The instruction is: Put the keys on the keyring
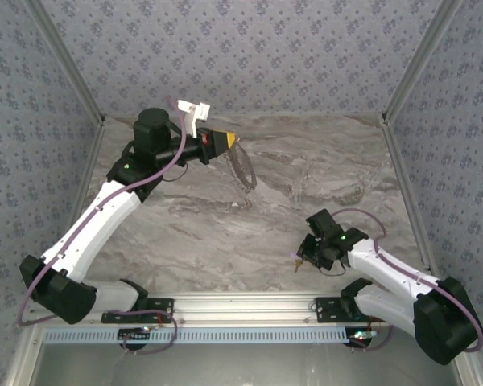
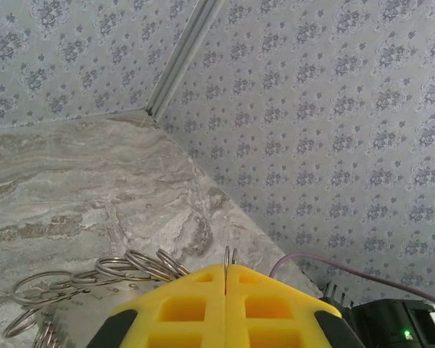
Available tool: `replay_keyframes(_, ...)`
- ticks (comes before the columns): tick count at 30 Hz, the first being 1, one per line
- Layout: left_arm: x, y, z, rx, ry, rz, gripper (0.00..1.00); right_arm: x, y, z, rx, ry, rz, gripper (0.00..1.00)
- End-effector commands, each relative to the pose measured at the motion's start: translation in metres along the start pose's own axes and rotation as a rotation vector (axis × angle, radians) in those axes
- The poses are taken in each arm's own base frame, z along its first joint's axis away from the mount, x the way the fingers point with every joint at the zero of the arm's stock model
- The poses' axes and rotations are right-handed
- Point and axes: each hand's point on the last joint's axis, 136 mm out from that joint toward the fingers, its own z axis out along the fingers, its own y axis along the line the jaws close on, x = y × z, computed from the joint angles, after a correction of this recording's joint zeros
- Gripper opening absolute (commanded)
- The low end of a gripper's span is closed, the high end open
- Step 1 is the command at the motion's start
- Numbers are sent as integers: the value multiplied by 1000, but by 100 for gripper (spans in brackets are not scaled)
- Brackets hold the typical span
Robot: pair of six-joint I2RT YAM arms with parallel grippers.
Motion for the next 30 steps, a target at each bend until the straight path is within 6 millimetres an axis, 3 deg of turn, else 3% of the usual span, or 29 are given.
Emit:
replay_keyframes(1,-16,-14,-2,54,-56,31,0,6,-9,4,28,27,9,25)
replay_keyframes(18,-16,-14,1,71,-57,12,0,3,-13,9,20,23,31,20)
replay_keyframes(30,-16,-14,2,75,-56,7,0,-7,3,9,-33,8,4,20)
